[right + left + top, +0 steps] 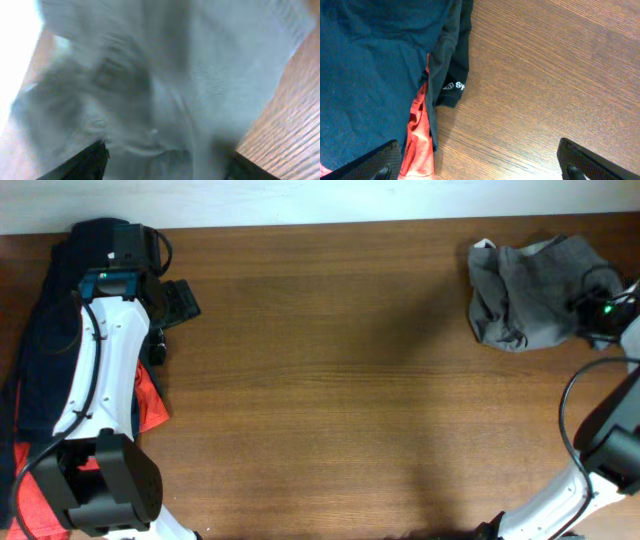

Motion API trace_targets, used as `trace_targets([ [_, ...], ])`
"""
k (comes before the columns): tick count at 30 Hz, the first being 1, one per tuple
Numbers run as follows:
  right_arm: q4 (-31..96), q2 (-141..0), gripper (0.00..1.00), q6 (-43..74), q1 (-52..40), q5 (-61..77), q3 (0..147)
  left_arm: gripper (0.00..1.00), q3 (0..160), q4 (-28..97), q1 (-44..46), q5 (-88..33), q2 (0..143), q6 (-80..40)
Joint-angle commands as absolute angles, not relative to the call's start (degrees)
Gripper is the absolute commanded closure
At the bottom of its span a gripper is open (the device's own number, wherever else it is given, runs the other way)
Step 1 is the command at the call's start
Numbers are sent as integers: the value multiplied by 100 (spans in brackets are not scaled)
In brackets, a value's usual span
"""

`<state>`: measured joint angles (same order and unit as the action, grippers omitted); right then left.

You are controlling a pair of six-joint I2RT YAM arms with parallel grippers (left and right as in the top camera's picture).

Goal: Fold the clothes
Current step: 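Grasp the folded shorts with the right gripper and carry them to the upper right, then lower the shorts at the table's upper right corner and press them flat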

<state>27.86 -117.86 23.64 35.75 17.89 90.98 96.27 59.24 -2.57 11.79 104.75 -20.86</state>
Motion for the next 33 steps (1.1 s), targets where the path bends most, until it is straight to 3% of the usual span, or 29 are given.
trace_targets([
  [1, 2716, -10923, 22, 854, 3439, 1890, 9454, 1, 9657, 5913, -237, 1135, 10512, -2182],
  [4, 2609, -10932, 23, 296, 3288, 1883, 9456, 1, 9657, 5913, -237, 1133, 10512, -2182],
  [10, 2587, -11319, 35, -296, 2917, 1476, 9450, 1, 9657, 5911, -237, 1135, 10512, -2182],
  [12, 2547, -11509, 45, -370, 2825, 1212, 9450, 1, 9657, 5909, -237, 1135, 10512, -2182],
  [14, 2390, -11791, 74, -578, 2733, 1194, 9450, 1, 9657, 5900, -237, 1138, 10512, -2182],
  [16, 2202, -12033, 87, -585, 2692, 1129, 9445, 1, 9657, 5896, -239, 1135, 10512, -2182],
  [27, 1302, -13380, 89, -923, 2038, 1273, 9445, 1, 9657, 5839, -237, 1138, 10512, -2182],
  [33, 1028, -13579, 89, -834, 1675, 521, 9445, 1, 9657, 5848, -239, 1138, 10512, -2182],
])
